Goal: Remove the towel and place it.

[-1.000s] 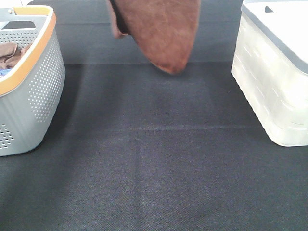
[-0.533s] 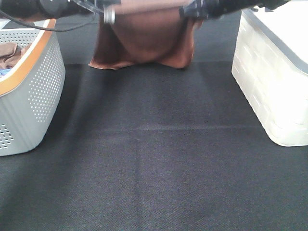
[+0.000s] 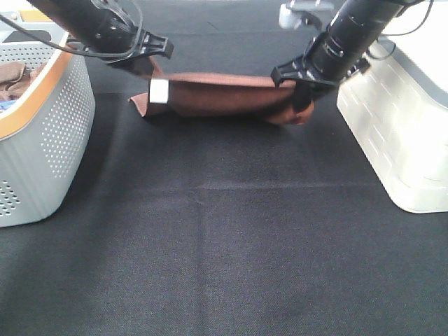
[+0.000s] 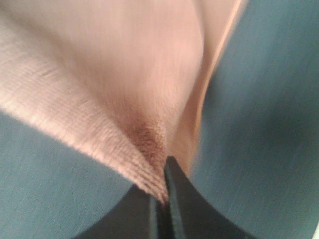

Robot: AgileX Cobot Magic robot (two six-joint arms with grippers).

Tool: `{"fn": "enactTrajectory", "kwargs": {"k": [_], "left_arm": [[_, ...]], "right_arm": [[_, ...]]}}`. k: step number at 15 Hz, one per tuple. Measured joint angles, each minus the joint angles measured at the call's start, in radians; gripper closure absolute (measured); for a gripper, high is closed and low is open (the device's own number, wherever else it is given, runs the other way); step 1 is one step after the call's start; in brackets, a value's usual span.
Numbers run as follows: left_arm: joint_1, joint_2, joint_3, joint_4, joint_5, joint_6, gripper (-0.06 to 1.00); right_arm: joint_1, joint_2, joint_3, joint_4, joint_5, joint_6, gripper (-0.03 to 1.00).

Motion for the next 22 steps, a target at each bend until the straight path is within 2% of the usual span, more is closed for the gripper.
{"fn": "enactTrajectory", "kwargs": {"k": [6, 8, 11, 16, 18, 20, 21, 22], "left_arm": [[-0.006, 0.020, -0.006, -0.024, 0.312, -0.038, 0.94], [-0.017, 0.018, 0.018, -0.024, 0.367, -0.038, 0.94], [-0.036, 0.018, 0.112, -0.036, 0.437, -0.055, 0.94], [-0.065, 0.018, 0.220, -0.052, 0.492, -0.065, 0.94], [-0.079, 0.016, 0.249, -0.022, 0.507, -0.081, 0.94], [-0.108, 0.016, 0.262, 0.011, 0.518, -0.083, 0.93], [-0.135, 0.011, 0.262, 0.033, 0.532, -0.083, 0.86], [-0.155, 0.002, 0.262, 0.042, 0.536, -0.083, 0.71]], "right_arm": [[0.000, 0.000, 0.000, 0.032, 0.275, 0.046, 0.97], [0.000, 0.000, 0.016, 0.045, 0.296, 0.046, 0.97], [0.001, 0.000, 0.141, 0.082, 0.299, 0.046, 0.97], [0.003, -0.001, 0.280, 0.112, 0.292, 0.053, 0.95], [0.001, -0.001, 0.341, 0.100, 0.280, 0.059, 0.82], [0.000, -0.001, 0.378, 0.081, 0.279, 0.080, 0.62], [0.000, -0.001, 0.389, 0.071, 0.281, 0.090, 0.48], [0.000, -0.001, 0.393, 0.060, 0.300, 0.099, 0.36]]}}
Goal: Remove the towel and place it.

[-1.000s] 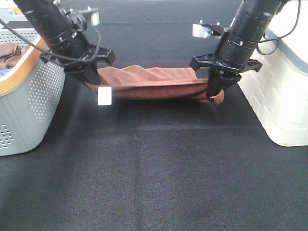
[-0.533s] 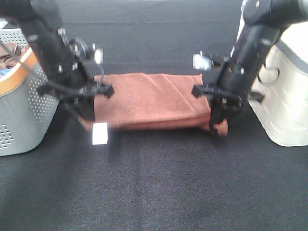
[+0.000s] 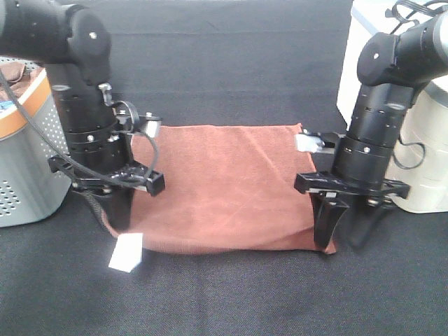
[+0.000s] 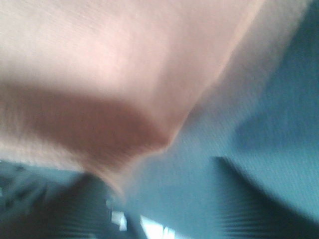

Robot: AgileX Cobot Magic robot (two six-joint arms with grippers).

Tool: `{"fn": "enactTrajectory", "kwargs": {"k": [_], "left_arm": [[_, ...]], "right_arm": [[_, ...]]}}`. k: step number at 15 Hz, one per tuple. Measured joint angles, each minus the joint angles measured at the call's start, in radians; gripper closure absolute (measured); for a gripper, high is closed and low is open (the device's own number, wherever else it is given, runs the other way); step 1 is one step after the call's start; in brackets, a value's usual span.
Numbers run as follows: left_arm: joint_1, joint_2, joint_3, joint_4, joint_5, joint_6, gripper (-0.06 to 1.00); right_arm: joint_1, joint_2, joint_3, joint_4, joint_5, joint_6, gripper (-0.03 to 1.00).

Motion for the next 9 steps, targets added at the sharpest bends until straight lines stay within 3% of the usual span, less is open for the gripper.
{"fn": "enactTrajectory", "kwargs": {"k": [1, 2, 3, 9], "left_arm": [[-0.015, -0.013, 0.000, 0.003, 0.001, -0.001, 0.42], [-0.023, -0.025, 0.000, 0.004, 0.001, -0.001, 0.26], [-0.026, -0.038, 0.000, 0.003, 0.001, -0.001, 0.18], [-0.026, -0.282, 0.000, 0.006, 0.002, -0.005, 0.15]], "right_arm": [[0.000, -0.011, 0.002, -0.001, 0.029, 0.001, 0.27], [0.000, -0.028, 0.002, -0.001, 0.031, 0.001, 0.25], [0.000, -0.062, 0.002, 0.003, 0.034, 0.002, 0.24], [0.000, -0.305, 0.002, 0.146, 0.042, -0.027, 0.23]]}}
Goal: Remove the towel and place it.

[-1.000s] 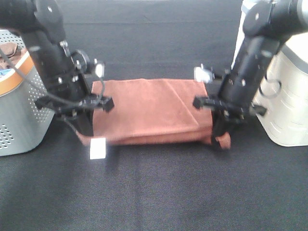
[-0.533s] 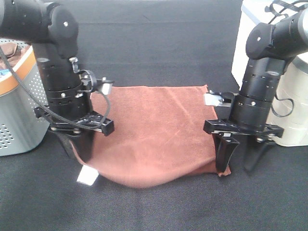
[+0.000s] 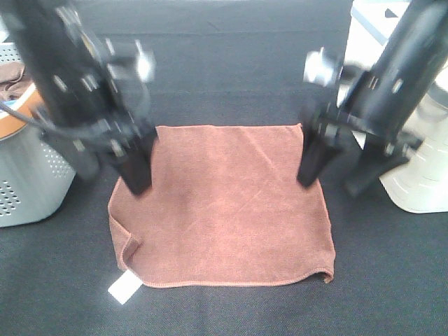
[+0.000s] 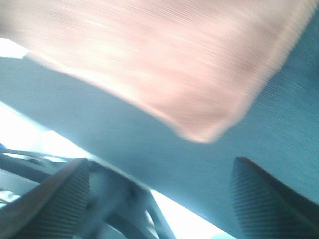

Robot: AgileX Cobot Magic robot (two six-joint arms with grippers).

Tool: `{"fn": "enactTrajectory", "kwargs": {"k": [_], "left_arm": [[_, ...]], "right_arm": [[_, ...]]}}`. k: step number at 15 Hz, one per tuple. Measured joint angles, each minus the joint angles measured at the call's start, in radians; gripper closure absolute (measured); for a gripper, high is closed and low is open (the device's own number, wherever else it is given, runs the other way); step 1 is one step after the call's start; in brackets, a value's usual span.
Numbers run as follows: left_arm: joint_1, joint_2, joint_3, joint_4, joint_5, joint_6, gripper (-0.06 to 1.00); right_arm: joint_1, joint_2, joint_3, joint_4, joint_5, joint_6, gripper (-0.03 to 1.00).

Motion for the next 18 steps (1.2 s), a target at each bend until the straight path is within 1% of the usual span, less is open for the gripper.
{"fn": "enactTrajectory", "kwargs": {"k": [2, 4, 5, 7, 8, 9, 10, 11, 12, 14, 16, 17, 18], "left_arm": [[0.000, -0.130, 0.000, 0.000, 0.001, 0.000, 0.15], [0.000, -0.257, 0.000, 0.005, 0.003, -0.003, 0.15], [0.000, -0.344, 0.000, 0.008, 0.004, -0.013, 0.15], [0.000, -0.460, 0.035, 0.009, 0.005, -0.026, 0.15], [0.000, -0.460, 0.035, 0.009, 0.005, -0.026, 0.15], [0.000, -0.521, 0.070, 0.009, 0.005, -0.028, 0.15], [0.000, -0.607, 0.140, 0.010, 0.005, -0.035, 0.15], [0.000, -0.632, 0.172, 0.011, 0.005, -0.042, 0.15], [0.000, -0.725, 0.279, 0.012, 0.005, -0.057, 0.15], [0.000, -0.867, 0.423, 0.012, 0.006, -0.071, 0.15], [0.000, -0.995, 0.554, 0.012, 0.007, -0.073, 0.15], [0.000, -1.092, 0.645, 0.020, 0.000, -0.073, 0.15], [0.000, -1.156, 0.705, 0.039, -0.018, -0.073, 0.15]], "right_arm": [[0.000, -0.171, 0.000, 0.010, 0.000, -0.005, 0.23], [0.000, -0.332, 0.004, -0.003, 0.001, -0.008, 0.23], [0.000, -0.462, 0.033, -0.021, 0.002, -0.009, 0.23], [0.000, -0.634, 0.113, -0.052, 0.003, -0.009, 0.23], [0.000, -0.634, 0.113, -0.052, 0.003, -0.009, 0.23], [0.000, -0.715, 0.162, -0.060, 0.004, -0.009, 0.23], [0.000, -0.805, 0.213, -0.068, 0.005, -0.009, 0.23], [0.000, -0.885, 0.272, -0.075, 0.006, -0.009, 0.23], [0.000, -1.007, 0.359, -0.081, 0.007, -0.010, 0.23], [0.000, -1.171, 0.473, -0.093, 0.008, -0.010, 0.23], [0.000, -1.322, 0.609, -0.138, 0.010, -0.008, 0.23], [0.000, -1.418, 0.670, -0.184, 0.020, 0.002, 0.23], [0.000, -1.467, 0.675, -0.202, 0.017, 0.005, 0.23]]}}
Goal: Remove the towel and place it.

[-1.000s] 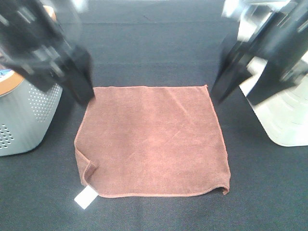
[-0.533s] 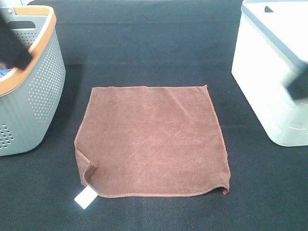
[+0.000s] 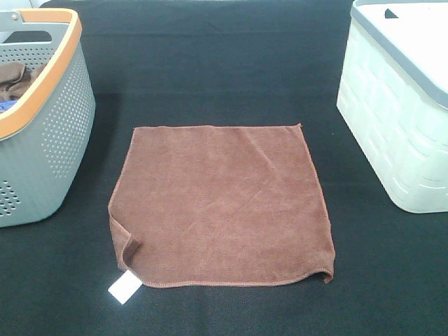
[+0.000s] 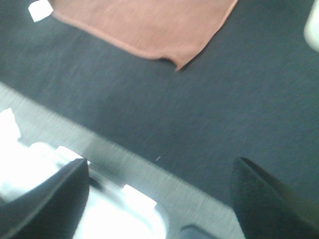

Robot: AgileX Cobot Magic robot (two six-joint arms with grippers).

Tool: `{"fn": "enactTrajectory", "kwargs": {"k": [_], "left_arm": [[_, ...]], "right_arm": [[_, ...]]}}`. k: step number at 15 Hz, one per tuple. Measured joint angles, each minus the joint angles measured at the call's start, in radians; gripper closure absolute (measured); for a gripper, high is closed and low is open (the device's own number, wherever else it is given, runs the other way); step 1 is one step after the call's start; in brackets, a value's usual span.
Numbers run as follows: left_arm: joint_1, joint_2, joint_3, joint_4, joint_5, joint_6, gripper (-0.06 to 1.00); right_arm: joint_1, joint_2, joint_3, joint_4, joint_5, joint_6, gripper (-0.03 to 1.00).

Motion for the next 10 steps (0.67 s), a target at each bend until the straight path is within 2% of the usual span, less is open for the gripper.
{"fn": "enactTrajectory", "kwargs": {"k": [2, 5, 7, 10], "left_arm": [[0.000, -0.054, 0.048, 0.018, -0.027, 0.000, 0.15], [0.000, -0.185, 0.167, 0.032, -0.114, 0.036, 0.15], [0.000, -0.197, 0.174, 0.033, -0.133, 0.060, 0.15], [0.000, -0.197, 0.174, 0.036, -0.135, 0.097, 0.15]], "right_arm": [[0.000, -0.041, 0.003, -0.022, -0.001, 0.003, 0.23], [0.000, -0.100, 0.011, -0.116, -0.035, 0.003, 0.23], [0.000, -0.100, 0.036, -0.127, -0.126, 0.033, 0.23], [0.000, -0.100, 0.052, -0.124, -0.156, 0.070, 0.23]]}}
